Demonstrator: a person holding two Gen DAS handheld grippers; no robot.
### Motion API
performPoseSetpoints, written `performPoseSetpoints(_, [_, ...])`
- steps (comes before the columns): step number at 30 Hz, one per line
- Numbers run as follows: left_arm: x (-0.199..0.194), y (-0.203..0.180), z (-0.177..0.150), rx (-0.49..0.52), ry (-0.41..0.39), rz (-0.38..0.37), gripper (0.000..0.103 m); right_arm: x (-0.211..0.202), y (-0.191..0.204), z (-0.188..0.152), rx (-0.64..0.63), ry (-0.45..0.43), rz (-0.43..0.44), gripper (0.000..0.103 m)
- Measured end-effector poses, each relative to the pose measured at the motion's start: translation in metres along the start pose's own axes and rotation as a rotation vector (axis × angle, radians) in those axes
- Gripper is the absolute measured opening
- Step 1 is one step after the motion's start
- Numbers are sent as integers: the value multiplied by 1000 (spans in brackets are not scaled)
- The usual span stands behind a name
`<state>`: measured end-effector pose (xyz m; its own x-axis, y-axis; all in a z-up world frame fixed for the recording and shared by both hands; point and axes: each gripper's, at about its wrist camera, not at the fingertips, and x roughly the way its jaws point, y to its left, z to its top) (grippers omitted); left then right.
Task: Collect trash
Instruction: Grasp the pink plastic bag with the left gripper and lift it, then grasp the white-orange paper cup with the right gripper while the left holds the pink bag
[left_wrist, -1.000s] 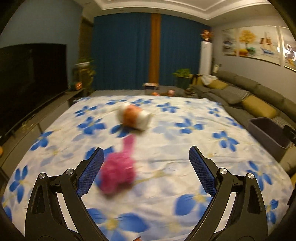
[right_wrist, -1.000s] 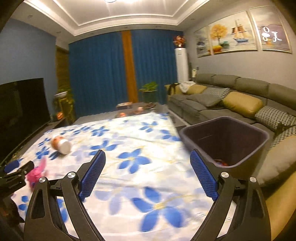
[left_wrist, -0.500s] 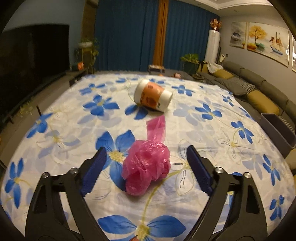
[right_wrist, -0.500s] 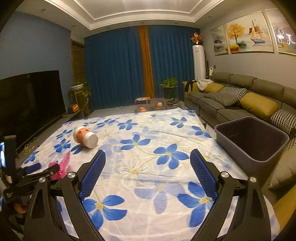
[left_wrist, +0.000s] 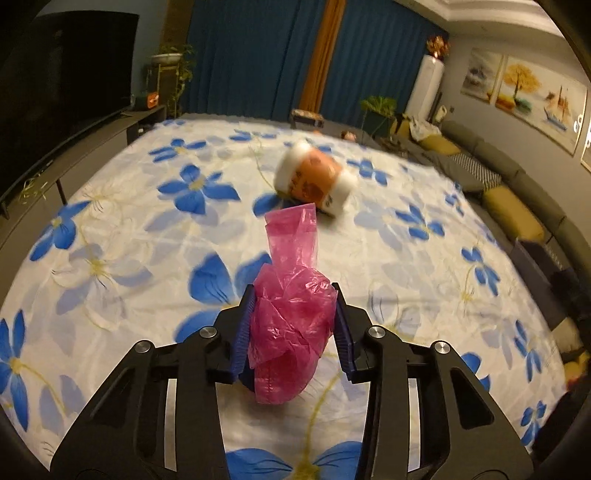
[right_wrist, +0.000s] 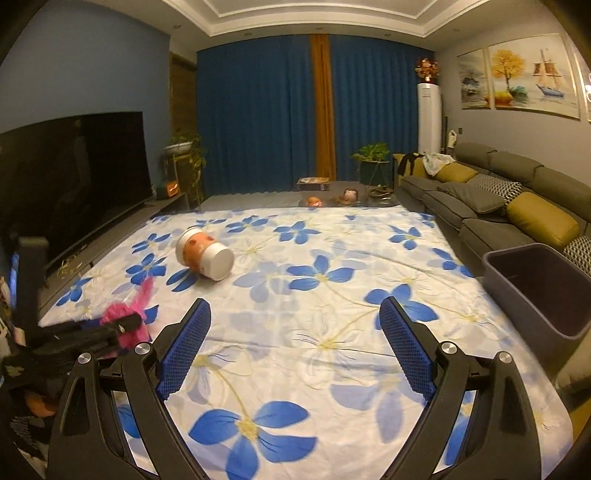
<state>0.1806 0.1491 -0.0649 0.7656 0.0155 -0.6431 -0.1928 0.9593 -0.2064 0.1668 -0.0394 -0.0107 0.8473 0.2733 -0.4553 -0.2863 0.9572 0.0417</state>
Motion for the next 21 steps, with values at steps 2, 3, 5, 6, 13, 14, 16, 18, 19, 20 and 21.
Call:
performPoseSetpoints(2, [-11, 6, 11, -2, -43, 46, 38, 10, 10, 3, -11, 14, 9, 89])
performPoseSetpoints(3, [-17, 9, 16, -1, -72, 62, 38, 14, 14, 3, -13, 19, 13, 89])
performPoseSetpoints(5, [-25, 16, 27, 1, -116, 100, 38, 26, 25, 7, -17, 35, 30, 89])
performPoseSetpoints(6, [-27, 21, 32, 1, -139, 123, 38, 30, 30, 9, -20, 39, 33, 89])
performPoseSetpoints(13, [-13, 67, 39, -93, -137, 204, 39, 73, 72, 17, -67, 70, 37, 89])
performPoseSetpoints(14, [-12, 70, 39, -100, -135, 202, 39, 79, 77, 18, -76, 75, 34, 89])
performPoseSetpoints(16, [-13, 77, 39, -116, -142, 204, 39, 91, 85, 20, -86, 77, 31, 89])
performPoseSetpoints(18, [-13, 81, 38, -128, -143, 203, 39, 103, 90, 22, -92, 74, 37, 89])
performPoseSetpoints(19, [-12, 84, 37, -135, -140, 202, 39, 108, 91, 24, -93, 74, 33, 89])
performPoseSetpoints(20, [-11, 86, 36, -146, -133, 190, 39, 116, 92, 26, -93, 76, 30, 89])
performPoseSetpoints(21, [-10, 88, 36, -156, -126, 177, 39, 122, 92, 28, -90, 78, 32, 89])
